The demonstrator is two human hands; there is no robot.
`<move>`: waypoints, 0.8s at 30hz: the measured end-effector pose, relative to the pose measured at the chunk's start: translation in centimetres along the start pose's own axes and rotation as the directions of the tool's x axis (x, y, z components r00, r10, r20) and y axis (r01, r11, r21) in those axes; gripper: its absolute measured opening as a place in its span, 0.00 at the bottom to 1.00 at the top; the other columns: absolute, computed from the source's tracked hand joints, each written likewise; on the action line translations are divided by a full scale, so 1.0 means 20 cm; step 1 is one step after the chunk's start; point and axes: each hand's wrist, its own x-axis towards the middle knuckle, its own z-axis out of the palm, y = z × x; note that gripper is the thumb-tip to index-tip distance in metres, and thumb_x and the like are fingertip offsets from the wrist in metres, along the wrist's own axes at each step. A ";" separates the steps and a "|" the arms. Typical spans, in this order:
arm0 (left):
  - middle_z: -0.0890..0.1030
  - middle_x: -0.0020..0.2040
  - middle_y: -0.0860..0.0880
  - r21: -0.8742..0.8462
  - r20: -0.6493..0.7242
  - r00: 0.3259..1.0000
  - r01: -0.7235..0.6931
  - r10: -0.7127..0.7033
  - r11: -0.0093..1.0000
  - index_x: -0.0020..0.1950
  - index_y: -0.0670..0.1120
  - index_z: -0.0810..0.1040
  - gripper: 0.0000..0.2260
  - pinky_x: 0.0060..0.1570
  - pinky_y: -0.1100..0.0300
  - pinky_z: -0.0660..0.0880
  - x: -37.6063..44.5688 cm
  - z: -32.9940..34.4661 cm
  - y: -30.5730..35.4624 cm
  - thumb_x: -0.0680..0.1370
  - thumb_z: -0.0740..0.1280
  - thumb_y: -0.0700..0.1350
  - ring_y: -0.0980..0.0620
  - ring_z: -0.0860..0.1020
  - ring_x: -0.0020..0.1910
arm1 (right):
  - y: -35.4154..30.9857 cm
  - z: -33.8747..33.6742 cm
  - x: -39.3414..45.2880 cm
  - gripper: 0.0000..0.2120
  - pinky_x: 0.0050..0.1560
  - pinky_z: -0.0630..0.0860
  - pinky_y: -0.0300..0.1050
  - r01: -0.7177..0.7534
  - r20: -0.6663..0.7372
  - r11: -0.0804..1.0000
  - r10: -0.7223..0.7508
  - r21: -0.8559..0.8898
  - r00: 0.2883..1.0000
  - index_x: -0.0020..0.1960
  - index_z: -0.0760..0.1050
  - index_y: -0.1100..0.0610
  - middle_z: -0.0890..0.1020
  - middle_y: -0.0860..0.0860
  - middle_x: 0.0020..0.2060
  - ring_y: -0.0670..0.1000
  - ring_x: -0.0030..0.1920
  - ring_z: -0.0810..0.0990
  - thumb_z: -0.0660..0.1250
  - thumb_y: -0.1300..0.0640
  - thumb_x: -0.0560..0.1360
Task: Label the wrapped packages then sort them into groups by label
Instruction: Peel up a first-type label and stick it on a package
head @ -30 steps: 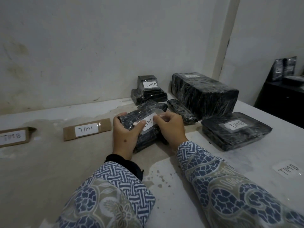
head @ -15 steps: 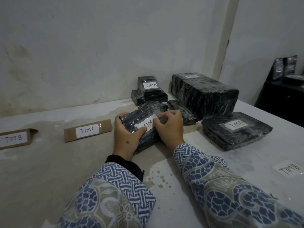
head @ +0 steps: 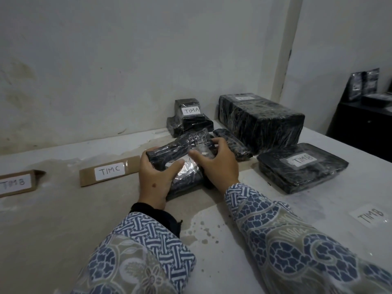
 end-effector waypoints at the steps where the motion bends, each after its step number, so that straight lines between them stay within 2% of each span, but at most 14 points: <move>1: 0.80 0.50 0.47 0.003 0.001 1.000 0.008 -0.008 1.000 0.54 0.49 0.72 0.21 0.47 0.53 0.80 0.00 0.00 0.00 0.67 0.75 0.35 0.49 0.81 0.49 | 0.01 0.00 0.01 0.27 0.57 0.75 0.52 -0.004 -0.013 1.000 0.004 -0.005 1.000 0.60 0.71 0.53 0.81 0.50 0.54 0.50 0.53 0.79 0.70 0.39 0.67; 4: 0.80 0.51 0.46 0.017 -0.020 1.000 0.024 -0.024 1.000 0.56 0.51 0.71 0.19 0.44 0.55 0.80 0.00 0.01 0.00 0.70 0.73 0.35 0.50 0.81 0.48 | 0.04 0.00 0.03 0.18 0.54 0.76 0.51 0.020 -0.058 0.999 -0.022 -0.038 0.998 0.58 0.75 0.54 0.82 0.52 0.51 0.52 0.50 0.80 0.65 0.44 0.74; 6: 0.78 0.53 0.46 0.056 -0.041 0.999 0.005 -0.003 0.998 0.57 0.52 0.70 0.19 0.47 0.53 0.80 0.00 0.01 0.00 0.72 0.70 0.35 0.50 0.80 0.47 | 0.07 0.00 0.05 0.16 0.52 0.75 0.46 0.025 -0.054 0.998 -0.028 -0.064 0.998 0.58 0.77 0.55 0.83 0.54 0.52 0.53 0.51 0.80 0.63 0.47 0.76; 9: 0.76 0.56 0.46 0.123 -0.055 0.998 -0.025 0.032 0.992 0.59 0.54 0.67 0.19 0.51 0.50 0.80 0.00 0.01 -0.01 0.74 0.68 0.38 0.46 0.80 0.51 | 0.11 0.01 0.07 0.15 0.52 0.74 0.44 0.028 -0.030 0.998 -0.030 -0.057 0.999 0.59 0.78 0.56 0.83 0.54 0.53 0.53 0.52 0.80 0.62 0.50 0.77; 11: 0.73 0.57 0.49 0.162 -0.077 0.996 -0.035 0.048 0.986 0.59 0.55 0.66 0.18 0.47 0.56 0.80 -0.01 0.02 -0.01 0.75 0.67 0.38 0.49 0.80 0.49 | 0.12 0.01 0.08 0.15 0.53 0.74 0.43 0.040 0.009 0.998 -0.039 -0.054 0.999 0.59 0.78 0.56 0.83 0.54 0.53 0.53 0.52 0.80 0.63 0.50 0.77; 14: 0.71 0.51 0.52 0.247 -0.176 0.981 -0.039 0.085 0.968 0.61 0.50 0.66 0.17 0.33 0.73 0.75 -0.01 0.01 0.00 0.76 0.65 0.37 0.58 0.76 0.41 | 0.13 0.00 0.06 0.20 0.58 0.73 0.47 0.093 0.130 0.988 -0.077 -0.122 0.989 0.64 0.74 0.55 0.81 0.53 0.56 0.53 0.56 0.79 0.62 0.46 0.76; 16: 0.71 0.52 0.49 0.297 -0.256 0.963 -0.004 0.084 0.955 0.65 0.45 0.64 0.18 0.29 0.76 0.72 -0.01 -0.01 0.01 0.77 0.64 0.37 0.55 0.74 0.41 | 0.13 -0.01 0.05 0.24 0.59 0.73 0.53 0.152 0.182 0.965 -0.114 -0.214 0.977 0.66 0.71 0.54 0.81 0.55 0.57 0.55 0.57 0.78 0.59 0.41 0.76; 17: 0.71 0.54 0.48 0.323 -0.278 0.957 0.016 0.078 0.946 0.66 0.44 0.63 0.19 0.32 0.74 0.73 -0.01 -0.02 0.02 0.77 0.64 0.38 0.52 0.74 0.44 | 0.13 -0.01 0.04 0.25 0.60 0.73 0.54 0.182 0.200 0.947 -0.131 -0.264 0.971 0.66 0.70 0.53 0.81 0.55 0.56 0.56 0.57 0.78 0.58 0.40 0.76; 19: 0.71 0.58 0.43 0.421 -0.276 0.957 0.033 0.094 0.906 0.67 0.42 0.63 0.19 0.46 0.61 0.77 0.00 -0.04 0.01 0.77 0.64 0.38 0.46 0.75 0.52 | 0.11 -0.04 0.02 0.25 0.63 0.69 0.54 0.250 0.256 0.890 -0.158 -0.380 0.954 0.65 0.71 0.52 0.81 0.54 0.56 0.55 0.59 0.76 0.58 0.37 0.75; 21: 0.69 0.64 0.38 0.554 -0.261 0.958 0.049 0.118 0.831 0.66 0.41 0.65 0.19 0.61 0.47 0.71 0.00 -0.05 0.00 0.77 0.64 0.39 0.40 0.72 0.61 | 0.11 -0.07 -0.01 0.28 0.67 0.63 0.55 0.326 0.331 0.804 -0.172 -0.497 0.928 0.66 0.69 0.49 0.79 0.53 0.58 0.54 0.61 0.74 0.58 0.34 0.72; 24: 0.65 0.67 0.36 0.671 -0.273 0.955 0.105 0.113 0.734 0.66 0.41 0.66 0.18 0.67 0.44 0.62 -0.03 -0.03 0.02 0.76 0.64 0.40 0.37 0.64 0.66 | 0.12 -0.12 -0.04 0.34 0.70 0.56 0.60 0.386 0.409 0.731 -0.160 -0.563 0.898 0.70 0.62 0.45 0.76 0.52 0.63 0.53 0.66 0.71 0.60 0.30 0.69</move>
